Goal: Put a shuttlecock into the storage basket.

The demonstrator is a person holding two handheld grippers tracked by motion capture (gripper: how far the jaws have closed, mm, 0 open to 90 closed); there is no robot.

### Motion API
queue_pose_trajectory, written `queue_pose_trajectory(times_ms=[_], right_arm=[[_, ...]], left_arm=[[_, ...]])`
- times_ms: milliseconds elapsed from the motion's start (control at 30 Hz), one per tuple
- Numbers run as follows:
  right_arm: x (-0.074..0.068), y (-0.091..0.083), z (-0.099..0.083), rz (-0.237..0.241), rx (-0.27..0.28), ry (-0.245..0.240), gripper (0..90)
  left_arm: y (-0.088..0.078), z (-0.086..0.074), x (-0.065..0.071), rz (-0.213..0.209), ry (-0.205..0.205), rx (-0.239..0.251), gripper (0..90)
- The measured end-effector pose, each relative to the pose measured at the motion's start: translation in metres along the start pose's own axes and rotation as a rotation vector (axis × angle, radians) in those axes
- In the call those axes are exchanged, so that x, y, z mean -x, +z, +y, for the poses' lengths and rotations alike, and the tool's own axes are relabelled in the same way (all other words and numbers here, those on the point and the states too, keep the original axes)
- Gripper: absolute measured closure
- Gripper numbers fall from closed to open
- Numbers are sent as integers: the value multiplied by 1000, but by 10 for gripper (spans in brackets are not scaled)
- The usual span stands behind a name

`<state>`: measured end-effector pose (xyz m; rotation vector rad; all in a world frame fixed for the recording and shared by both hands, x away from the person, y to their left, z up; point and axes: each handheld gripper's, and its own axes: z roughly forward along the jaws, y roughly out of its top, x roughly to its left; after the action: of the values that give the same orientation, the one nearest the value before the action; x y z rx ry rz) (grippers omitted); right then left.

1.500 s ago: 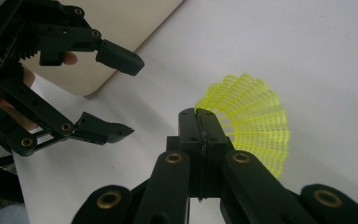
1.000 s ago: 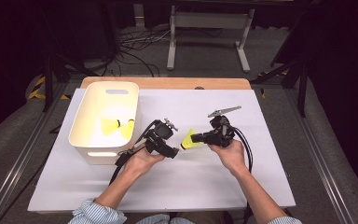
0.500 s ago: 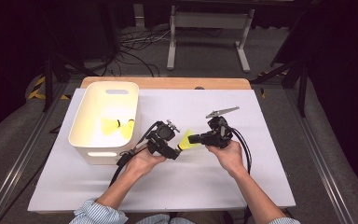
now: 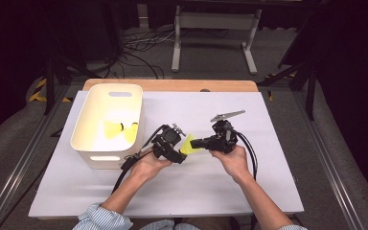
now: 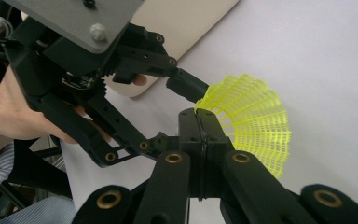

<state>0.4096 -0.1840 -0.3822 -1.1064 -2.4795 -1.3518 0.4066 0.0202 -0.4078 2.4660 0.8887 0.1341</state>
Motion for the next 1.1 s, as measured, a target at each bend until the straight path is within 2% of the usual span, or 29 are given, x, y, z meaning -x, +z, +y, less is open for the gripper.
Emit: queue_pose_trajectory(times_ms=[433, 567, 767, 967, 1100], right_arm=[[-2, 1, 0, 17, 6, 2, 900], [-3, 4, 0, 17, 1, 1, 900], [-3, 5, 0, 17, 6, 0, 900], [-2, 5, 1, -37, -6, -6, 897], [-3, 5, 1, -64, -7, -16, 863]], left_arm=[[4, 1, 3, -18, 27, -12, 529], [2, 1, 3, -20, 46, -17, 613], [0, 0, 4, -18, 50, -24, 634], [0, 1, 5, 3, 59, -34, 638], [-2, 2, 5, 12, 65, -42, 640]])
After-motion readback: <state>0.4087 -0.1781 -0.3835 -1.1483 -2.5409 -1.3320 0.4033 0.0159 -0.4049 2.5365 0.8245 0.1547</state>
